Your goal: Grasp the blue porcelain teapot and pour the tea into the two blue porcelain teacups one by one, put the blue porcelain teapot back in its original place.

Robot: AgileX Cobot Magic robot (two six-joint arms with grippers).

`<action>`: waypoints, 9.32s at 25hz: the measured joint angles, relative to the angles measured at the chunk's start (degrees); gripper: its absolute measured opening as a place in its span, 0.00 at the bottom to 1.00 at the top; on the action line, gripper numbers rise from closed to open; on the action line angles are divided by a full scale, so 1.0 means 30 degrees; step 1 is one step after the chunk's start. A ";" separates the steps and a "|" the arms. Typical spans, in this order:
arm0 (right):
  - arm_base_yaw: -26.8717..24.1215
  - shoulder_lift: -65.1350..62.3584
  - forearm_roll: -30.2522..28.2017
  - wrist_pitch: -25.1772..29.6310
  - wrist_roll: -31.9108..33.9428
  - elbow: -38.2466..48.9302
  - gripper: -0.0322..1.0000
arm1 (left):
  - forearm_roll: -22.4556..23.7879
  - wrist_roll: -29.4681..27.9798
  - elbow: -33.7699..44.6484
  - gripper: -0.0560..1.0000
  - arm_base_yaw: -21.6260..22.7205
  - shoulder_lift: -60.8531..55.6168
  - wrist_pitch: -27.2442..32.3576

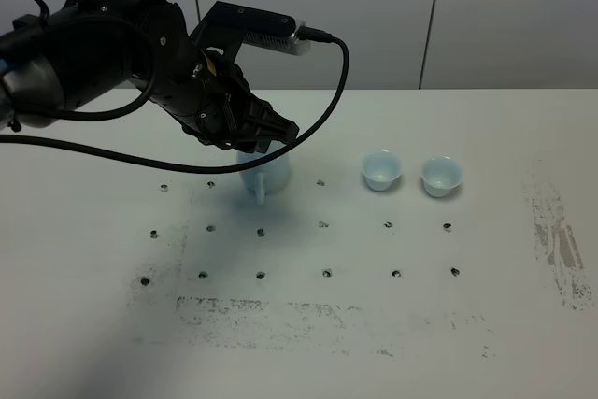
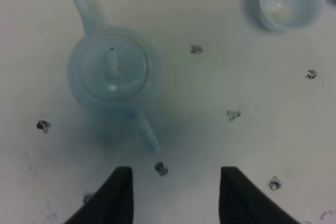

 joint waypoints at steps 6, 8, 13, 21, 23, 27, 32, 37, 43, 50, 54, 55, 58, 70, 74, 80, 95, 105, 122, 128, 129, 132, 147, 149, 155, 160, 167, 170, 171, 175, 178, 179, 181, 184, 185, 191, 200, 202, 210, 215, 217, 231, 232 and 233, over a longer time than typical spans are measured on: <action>0.0000 0.0000 0.0000 0.0000 0.0017 0.0000 0.26 | -0.0036 -0.0004 -0.0037 0.55 0.0000 0.0000 0.0523; 0.0000 0.0000 0.0000 0.0000 0.0015 0.0000 0.26 | -0.0036 0.0267 -0.0064 0.55 0.0000 0.0000 0.0768; 0.0000 0.0000 0.0000 0.0000 0.0015 0.0000 0.26 | -0.0002 0.0869 -0.0087 0.55 -0.0189 0.0266 0.1104; 0.0000 0.0000 0.0015 0.0000 0.0015 0.0000 0.26 | 0.0550 0.0820 -0.0094 0.54 -0.0638 0.1883 -0.0161; 0.0000 0.0000 0.0015 0.0000 0.0015 0.0000 0.26 | 0.0681 0.0839 -0.0109 0.53 -0.0974 0.2317 -0.0786; 0.0000 0.0000 0.0015 0.0000 0.0015 0.0000 0.26 | 0.0481 0.0854 -0.0109 0.50 -0.1375 0.3144 -0.1788; 0.0000 0.0000 0.0038 0.0000 0.0015 0.0000 0.26 | 0.0457 0.0854 -0.0109 0.48 -0.1474 0.3885 -0.2551; 0.0000 0.0000 0.0060 0.0000 0.0015 0.0000 0.26 | 0.0769 0.0854 -0.0109 0.48 -0.1474 0.4619 -0.2738; 0.0000 0.0000 0.0060 0.0000 0.0015 0.0000 0.26 | 0.1797 0.0854 -0.0109 0.48 -0.1167 0.4683 -0.2755; 0.0000 0.0000 0.0060 0.0000 0.0015 0.0000 0.26 | 0.2765 0.0854 -0.0109 0.48 -0.0775 0.4683 -0.2039; 0.0000 0.0000 0.0067 0.0000 0.0015 0.0000 0.26 | 0.3323 0.0854 -0.0109 0.47 -0.0633 0.4683 -0.1381; 0.0000 0.0000 0.0067 0.0000 0.0015 0.0000 0.26 | 0.3351 0.0899 -0.0109 0.47 -0.0596 0.4683 -0.1082; 0.0000 0.0000 0.0067 0.0000 0.0015 0.0000 0.26 | 0.3252 0.1500 -0.0115 0.47 -0.0574 0.4628 0.0307; 0.0000 0.0000 0.0067 0.0000 0.0015 0.0000 0.26 | 0.3299 0.2057 -0.1181 0.47 -0.0107 0.2484 0.4319; 0.0000 0.0000 0.0067 0.0000 0.0015 0.0000 0.26 | 0.3461 0.1714 -0.2575 0.47 0.0384 0.3534 0.4554; 0.0000 0.0000 0.0067 0.0000 0.0015 0.0000 0.26 | 0.3179 0.1476 -0.3167 0.47 0.0724 0.4838 0.3983; 0.0000 0.0000 0.0082 0.0000 0.0015 0.0000 0.26 | 0.2416 0.0309 -0.3167 0.47 0.0746 0.6208 0.2137; 0.0000 0.0000 0.0082 0.0000 0.0015 0.0000 0.26 | 0.2416 0.0290 -0.3167 0.41 0.0746 0.6281 0.1299; 0.0000 0.0000 0.0082 0.0000 -0.0001 0.0000 0.26 | 0.2850 0.0445 -0.3248 0.17 0.0746 0.6235 0.0957; 0.0000 0.0000 0.0082 0.0000 -0.0001 0.0000 0.26 | 0.2893 0.0913 -0.3231 0.16 0.0723 0.5271 0.0699; 0.0000 0.0000 0.0082 0.0000 -0.0001 0.0000 0.26 | 0.2913 0.1081 -0.3271 0.16 0.0704 0.5230 0.0530; 0.0000 0.0000 0.0082 0.0000 -0.0001 0.0000 0.26 | 0.2913 0.1749 -0.3666 0.16 0.0483 0.5214 0.0401; 0.0000 -0.0016 0.0143 0.0000 -0.0001 0.0000 0.26 | -0.0413 1.0532 -1.3412 0.16 -0.0811 0.8978 0.0288; 0.0000 -0.0016 0.0143 0.0000 -0.0001 0.0000 0.26 | -0.0766 1.2144 -1.5005 0.16 -0.0892 1.0124 0.0754; 0.0000 -0.0016 0.0143 0.0000 -0.0001 0.0000 0.26 | -0.0735 1.6500 -1.6644 0.16 -0.1116 1.1780 0.0279; 0.0000 -0.0016 0.0143 0.0000 0.0011 0.0000 0.26 | -0.0772 1.8820 -1.6650 0.16 -0.1489 1.2087 -0.0817; 0.0000 -0.0016 0.0143 0.0000 0.0011 0.0000 0.26 | -0.0798 2.1386 -1.6650 0.16 -0.1526 1.2123 -0.1788; 0.0000 -0.0016 0.0143 0.0000 0.0011 0.0000 0.26 | -0.0798 2.2571 -1.6650 0.16 -0.1526 1.2229 -0.1769; 0.0000 -0.0016 0.0143 0.0000 0.0011 0.0000 0.26 | -0.0798 2.2953 -1.6650 0.16 -0.1526 1.2251 -0.1718; 0.0000 -0.0016 0.0143 0.0000 0.0011 0.0000 0.26 | -0.0762 2.4616 -1.6650 0.16 -0.1526 1.2251 -0.1565; 0.0000 -0.0016 0.0143 0.0000 0.0011 0.0000 0.26 | -0.0762 2.5482 -1.6650 0.16 -0.1526 1.2251 -0.1542; 0.0000 -0.0016 0.0143 0.0000 0.0011 0.0000 0.26 | -0.0762 2.5745 -1.6650 0.16 -0.1526 1.2251 -0.1542; 0.0000 -0.0016 0.0143 0.0000 0.0011 0.0000 0.26 | -0.0747 2.6361 -1.6650 0.16 -0.1526 1.2251 -0.1542; 0.0000 -0.0016 0.0143 0.0000 0.0011 0.0000 0.26 | -0.0421 2.7581 -1.6650 0.16 -0.1526 1.2251 -0.1542; 0.0000 -0.0016 0.0143 0.0000 0.0011 0.0000 0.26 | -0.0227 2.7909 -1.6650 0.16 -0.1526 1.2251 -0.1542; 0.0000 -0.0016 0.0143 0.0000 0.0011 0.0000 0.26 | 0.0086 2.9786 -1.6650 0.16 -0.1526 1.2313 -0.1542; 0.0000 -0.0016 0.0143 0.0000 0.0011 0.0000 0.26 | 0.0198 3.2325 -1.6665 0.16 -0.1916 1.3080 -0.1578; 0.0000 -0.0016 0.0143 0.0000 0.0011 0.0000 0.26 | 0.0198 3.2957 -1.6665 0.16 -0.1978 1.3080 -0.1694; 0.0000 -0.0016 0.0143 0.0000 0.0011 0.0000 0.26 | 0.1935 3.3742 -1.6665 0.16 -0.2282 1.3080 -0.1939; 0.0000 -0.0016 0.0143 0.0000 0.0011 0.0000 0.26 | 0.2071 3.4811 -1.6665 0.16 -0.2595 1.3080 -0.2004; 0.0000 -0.0016 0.0143 0.0000 0.0011 0.0000 0.26 | 0.2408 3.4884 -1.6665 0.16 -0.2770 1.3099 -0.2079; 0.0000 -0.0016 0.0143 0.0000 0.0011 0.0000 0.26 | 0.4989 3.4952 -1.6665 0.16 -0.3332 1.3099 -0.2933; 0.0000 -0.0016 0.0143 0.0000 0.0011 0.0000 0.26 | 0.5138 3.4952 -1.6665 0.16 -0.3332 1.3099 -0.2950; 0.0000 -0.0016 0.0143 0.0000 0.0011 0.0000 0.26 | 0.5264 3.4952 -1.6665 0.16 -0.3332 1.3099 -0.2950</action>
